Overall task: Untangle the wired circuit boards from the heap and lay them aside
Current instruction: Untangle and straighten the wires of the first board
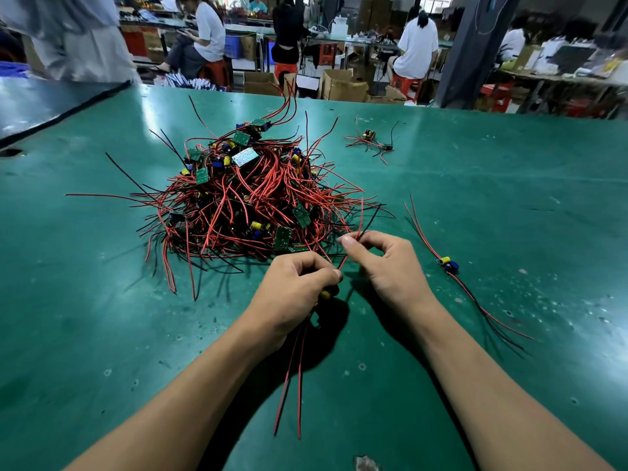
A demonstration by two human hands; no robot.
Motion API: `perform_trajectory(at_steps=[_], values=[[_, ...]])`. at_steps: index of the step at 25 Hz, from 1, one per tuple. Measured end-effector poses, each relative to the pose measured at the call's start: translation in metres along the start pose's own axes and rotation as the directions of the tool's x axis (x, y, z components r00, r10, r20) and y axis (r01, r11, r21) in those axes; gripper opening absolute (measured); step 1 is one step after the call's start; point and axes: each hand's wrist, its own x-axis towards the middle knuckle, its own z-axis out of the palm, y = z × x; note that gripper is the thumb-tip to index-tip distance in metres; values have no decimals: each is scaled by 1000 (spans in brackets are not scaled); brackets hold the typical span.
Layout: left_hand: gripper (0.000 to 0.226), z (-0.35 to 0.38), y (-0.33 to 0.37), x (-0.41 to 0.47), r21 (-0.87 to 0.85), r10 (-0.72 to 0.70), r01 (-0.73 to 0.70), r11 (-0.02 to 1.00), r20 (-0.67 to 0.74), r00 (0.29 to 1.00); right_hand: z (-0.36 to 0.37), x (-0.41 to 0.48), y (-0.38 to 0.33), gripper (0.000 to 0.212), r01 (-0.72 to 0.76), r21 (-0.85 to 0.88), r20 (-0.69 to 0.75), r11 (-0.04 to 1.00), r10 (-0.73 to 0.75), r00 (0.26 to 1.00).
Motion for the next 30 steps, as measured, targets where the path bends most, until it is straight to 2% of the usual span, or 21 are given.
perform_trajectory(at_steps=[2, 3, 5, 7, 10, 12, 14, 16, 18, 24, 27, 30], values=[[15, 1, 1, -2, 4, -3, 3, 1000, 38, 999, -3, 5, 3, 18, 16, -18, -119, 1000, -18, 993], [14, 2, 1, -3, 6, -3, 3, 1000, 41, 999, -3, 5, 4, 21, 4, 0, -129, 1000, -4, 992], [12, 1, 1, -3, 3, -8, 8, 1000, 32, 999, -1, 2, 5, 26, -88, 145, -50, 985, 96, 994], [10, 0, 1, -3, 4, -21, 20, 1000, 32, 999, 2, 0, -2, 30, -207, 360, 64, 910, 197, 978], [11, 1, 1, -3, 12, -17, 17, 1000, 34, 999, 4, -1, -9, 34, -267, 535, 166, 801, 211, 963], [12, 3, 0, -3, 5, -19, 19, 1000, 12, 1000, 6, -5, -11, 28, -287, 475, 234, 832, 195, 952], [14, 2, -1, -3, -68, -34, 33, 997, -22, 999, 8, -13, -11, 33, -272, 316, 306, 909, 174, 936], [16, 0, -3, -3, -95, -27, 23, 995, -34, 999, 11, -17, -10, 42, -213, 161, 313, 964, 155, 937], [16, 0, -4, -2, -75, -13, 11, 997, -30, 999, 12, -17, -11, 40, -201, 113, 297, 973, 160, 941], [13, 0, -2, -1, -168, -45, 55, 984, 63, 997, 16, -15, -20, 35, -229, 254, 169, 940, 190, 967], [14, 1, 2, -3, -256, -54, 90, 962, 145, 988, 19, -13, -24, 38, -328, 424, 157, 844, 288, 945], [13, 1, 3, -5, -256, -57, 109, 961, 203, 978, 14, -6, -24, 40, -317, 498, 111, 807, 303, 946]])
